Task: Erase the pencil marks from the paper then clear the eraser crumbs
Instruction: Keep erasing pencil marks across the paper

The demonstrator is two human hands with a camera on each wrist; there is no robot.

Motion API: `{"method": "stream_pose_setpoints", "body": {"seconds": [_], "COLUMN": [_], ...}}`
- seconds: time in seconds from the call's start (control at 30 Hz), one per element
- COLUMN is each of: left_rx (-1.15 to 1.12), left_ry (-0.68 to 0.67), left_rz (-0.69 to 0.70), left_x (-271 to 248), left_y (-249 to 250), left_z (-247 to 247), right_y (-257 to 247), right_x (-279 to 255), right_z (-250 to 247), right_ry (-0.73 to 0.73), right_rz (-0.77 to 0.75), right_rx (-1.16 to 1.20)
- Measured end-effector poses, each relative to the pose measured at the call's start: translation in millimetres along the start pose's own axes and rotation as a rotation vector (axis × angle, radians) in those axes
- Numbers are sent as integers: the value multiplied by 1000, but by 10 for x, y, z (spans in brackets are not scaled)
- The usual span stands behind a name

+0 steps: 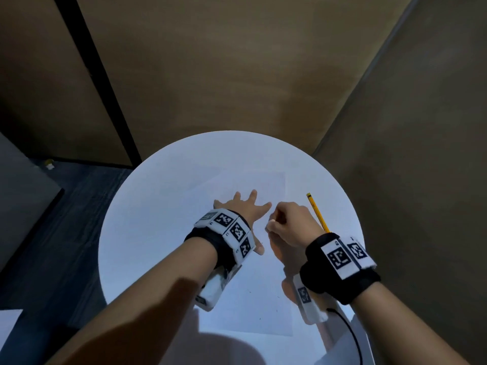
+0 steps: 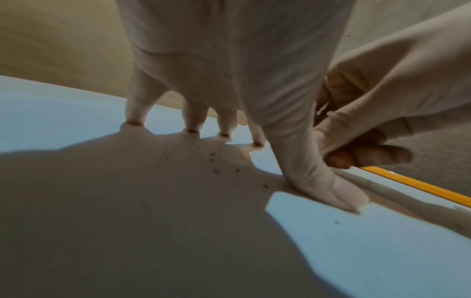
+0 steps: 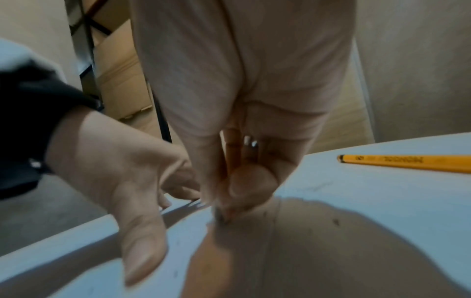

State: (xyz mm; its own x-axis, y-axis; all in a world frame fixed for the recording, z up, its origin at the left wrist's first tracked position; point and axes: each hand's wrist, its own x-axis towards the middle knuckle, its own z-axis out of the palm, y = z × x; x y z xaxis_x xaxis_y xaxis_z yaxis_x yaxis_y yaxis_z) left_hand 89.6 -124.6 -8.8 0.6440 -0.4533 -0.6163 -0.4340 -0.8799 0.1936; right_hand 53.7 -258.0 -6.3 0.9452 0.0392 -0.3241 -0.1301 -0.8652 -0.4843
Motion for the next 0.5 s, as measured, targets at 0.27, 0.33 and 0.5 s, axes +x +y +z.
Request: {"method": "stream_pose_setpoints", "body": {"seconds": [0.27, 0.33, 0.5], "left_rx": [-26, -24, -38], "left_ry": [34, 43, 113], "left_rz": [1, 4, -10], "left_x": [33, 23, 54], "left_y": [-58, -62, -90], "left_z": [60, 58, 138], "right_y": [-74, -44, -40], "right_x": [61, -3, 35], "right_z": [-1, 22, -66], "right_ry": [61, -23, -79], "right_rz": [9, 4, 32], "right_rx": [89, 82, 85]}}
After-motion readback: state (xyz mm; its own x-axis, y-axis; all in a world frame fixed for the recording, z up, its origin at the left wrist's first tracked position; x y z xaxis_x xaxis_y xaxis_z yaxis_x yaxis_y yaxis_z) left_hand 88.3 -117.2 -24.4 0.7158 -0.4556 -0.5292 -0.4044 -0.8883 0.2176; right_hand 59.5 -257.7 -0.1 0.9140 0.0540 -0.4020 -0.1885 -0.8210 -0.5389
